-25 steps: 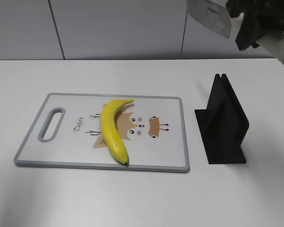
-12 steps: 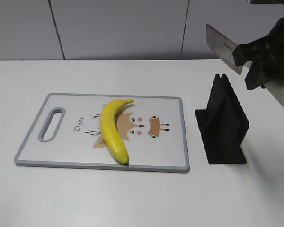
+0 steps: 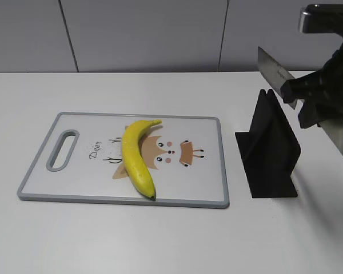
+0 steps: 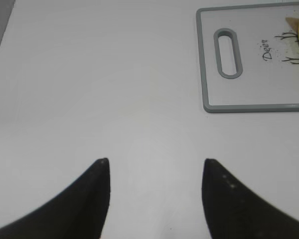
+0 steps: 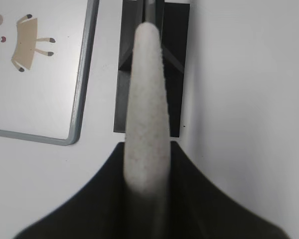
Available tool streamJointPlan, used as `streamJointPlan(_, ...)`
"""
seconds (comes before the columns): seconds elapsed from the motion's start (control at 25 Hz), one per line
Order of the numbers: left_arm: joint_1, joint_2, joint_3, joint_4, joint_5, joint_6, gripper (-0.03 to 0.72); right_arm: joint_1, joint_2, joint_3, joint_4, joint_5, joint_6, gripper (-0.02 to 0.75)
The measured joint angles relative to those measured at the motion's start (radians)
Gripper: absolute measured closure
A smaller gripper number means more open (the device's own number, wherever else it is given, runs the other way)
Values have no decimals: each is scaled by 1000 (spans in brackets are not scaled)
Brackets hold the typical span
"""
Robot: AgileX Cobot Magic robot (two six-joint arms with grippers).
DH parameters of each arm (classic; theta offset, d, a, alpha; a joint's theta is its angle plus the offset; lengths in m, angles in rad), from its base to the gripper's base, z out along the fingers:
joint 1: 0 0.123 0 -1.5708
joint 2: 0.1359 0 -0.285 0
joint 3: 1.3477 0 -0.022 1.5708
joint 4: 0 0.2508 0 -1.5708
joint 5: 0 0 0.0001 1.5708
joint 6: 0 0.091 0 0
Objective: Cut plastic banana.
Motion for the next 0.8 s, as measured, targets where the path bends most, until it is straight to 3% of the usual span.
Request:
streamJointPlan(0.44, 0, -274, 65, 0, 9, 0, 116, 0, 0, 11, 9, -14, 21, 561)
streamJointPlan(0.8, 0, -298, 99, -1, -31, 0, 116, 0, 0, 11, 28, -23, 24, 561)
